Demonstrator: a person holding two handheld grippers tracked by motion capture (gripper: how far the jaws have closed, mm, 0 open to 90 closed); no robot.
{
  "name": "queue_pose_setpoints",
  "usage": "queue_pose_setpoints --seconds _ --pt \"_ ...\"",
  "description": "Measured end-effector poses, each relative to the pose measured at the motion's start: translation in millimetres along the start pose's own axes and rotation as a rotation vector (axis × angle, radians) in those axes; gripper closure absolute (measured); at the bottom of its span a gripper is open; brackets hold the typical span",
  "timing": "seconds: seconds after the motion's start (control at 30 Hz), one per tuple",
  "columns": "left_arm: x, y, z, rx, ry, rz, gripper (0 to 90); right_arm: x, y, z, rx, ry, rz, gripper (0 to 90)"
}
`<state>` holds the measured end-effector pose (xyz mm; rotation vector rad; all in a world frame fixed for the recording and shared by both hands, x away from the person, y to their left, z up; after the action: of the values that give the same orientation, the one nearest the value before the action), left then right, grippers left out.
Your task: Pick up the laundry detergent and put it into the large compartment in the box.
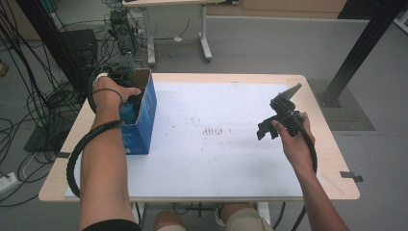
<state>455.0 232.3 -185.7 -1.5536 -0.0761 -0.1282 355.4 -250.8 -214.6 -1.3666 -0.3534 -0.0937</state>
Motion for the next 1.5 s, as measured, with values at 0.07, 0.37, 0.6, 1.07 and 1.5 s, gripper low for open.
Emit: queue_pose_setpoints --seconds 0.07,0.37,0.6,1.07,1.5 --pt "-0.8 3.6 0.7 -0.001 0.000 0.001 37.5 0.5 1.0 -0.4 -0.002 0.009 0.006 6.5" --pt "-4.9 6.6 2.5 -0.006 0.005 -0.010 37.4 0.2 1.5 0.1 0.000 0.004 0.004 6.5" --pt "-6.6 6.5 0.9 -0.003 0.008 -0.013 37.3 -0.5 1.6 0.5 0.004 0.002 0.004 6.6" --pt "-5.8 7.1 -1.7 0.001 0.008 -0.014 37.2 -1.1 0.9 -2.8 0.004 0.010 0.002 6.6" --pt "-6.1 7.2 -0.3 -0.002 0.005 -0.015 37.2 -0.3 0.6 -1.7 0.002 0.007 0.001 6.5"
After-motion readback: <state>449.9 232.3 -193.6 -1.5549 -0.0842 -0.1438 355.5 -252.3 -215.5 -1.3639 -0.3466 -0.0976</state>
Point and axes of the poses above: each handheld gripper's, and its own axes: y roughly forward along the jaws, x roughly out of its top, z roughly to its left, the point moved 2 cm from there along y, roughly forward along the jaws, and after that the axes turned 11 degrees about -z, right-handed, at the moved point
